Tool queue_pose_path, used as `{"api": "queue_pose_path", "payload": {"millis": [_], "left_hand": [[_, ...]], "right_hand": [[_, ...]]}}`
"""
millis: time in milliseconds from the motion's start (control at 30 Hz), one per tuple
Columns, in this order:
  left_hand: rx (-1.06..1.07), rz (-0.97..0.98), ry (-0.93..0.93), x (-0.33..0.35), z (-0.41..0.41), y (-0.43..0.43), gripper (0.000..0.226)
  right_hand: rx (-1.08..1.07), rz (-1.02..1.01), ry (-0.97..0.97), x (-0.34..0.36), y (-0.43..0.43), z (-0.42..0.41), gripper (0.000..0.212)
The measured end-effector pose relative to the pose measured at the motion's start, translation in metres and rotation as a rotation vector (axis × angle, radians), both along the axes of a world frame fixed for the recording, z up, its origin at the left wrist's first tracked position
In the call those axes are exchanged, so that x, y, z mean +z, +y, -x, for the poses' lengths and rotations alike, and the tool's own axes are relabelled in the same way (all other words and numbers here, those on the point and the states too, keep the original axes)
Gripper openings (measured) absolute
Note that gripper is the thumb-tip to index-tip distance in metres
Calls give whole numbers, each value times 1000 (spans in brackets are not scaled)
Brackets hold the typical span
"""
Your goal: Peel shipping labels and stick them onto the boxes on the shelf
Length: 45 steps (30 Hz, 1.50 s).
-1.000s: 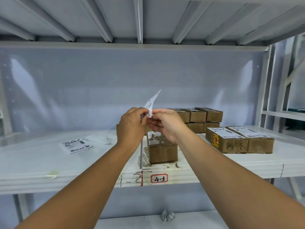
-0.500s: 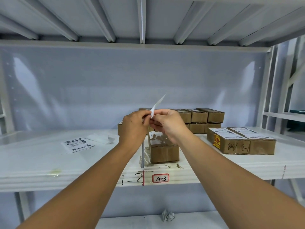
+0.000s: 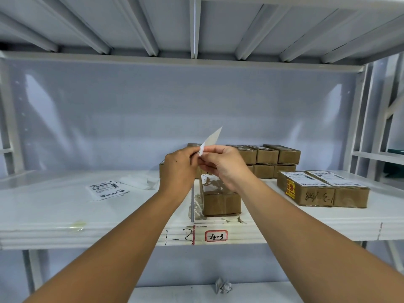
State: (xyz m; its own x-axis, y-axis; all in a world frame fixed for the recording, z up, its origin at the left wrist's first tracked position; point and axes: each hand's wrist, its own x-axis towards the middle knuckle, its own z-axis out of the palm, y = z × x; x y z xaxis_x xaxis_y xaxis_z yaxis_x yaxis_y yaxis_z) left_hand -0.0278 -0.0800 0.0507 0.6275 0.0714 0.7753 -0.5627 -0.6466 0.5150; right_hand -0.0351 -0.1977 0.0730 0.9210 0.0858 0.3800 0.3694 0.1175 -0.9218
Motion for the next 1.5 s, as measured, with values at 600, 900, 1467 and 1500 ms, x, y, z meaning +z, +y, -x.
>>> {"api": "queue_pose_path", "payload": {"millis": [600, 900, 1467, 1500], "left_hand": [[19, -58, -27, 2, 7, 5, 27], [-3, -17, -6, 2, 6, 4, 24], [-28, -9, -11, 8, 15, 8, 20], [-31, 19, 0, 9, 16, 8, 20]], "right_hand": [[11, -53, 2, 0, 4, 2, 12], [-31, -14, -28, -2, 2, 0, 8], [-390, 406, -249, -1, 7, 6, 14], [-402, 427, -257, -1, 7, 7, 13]]}}
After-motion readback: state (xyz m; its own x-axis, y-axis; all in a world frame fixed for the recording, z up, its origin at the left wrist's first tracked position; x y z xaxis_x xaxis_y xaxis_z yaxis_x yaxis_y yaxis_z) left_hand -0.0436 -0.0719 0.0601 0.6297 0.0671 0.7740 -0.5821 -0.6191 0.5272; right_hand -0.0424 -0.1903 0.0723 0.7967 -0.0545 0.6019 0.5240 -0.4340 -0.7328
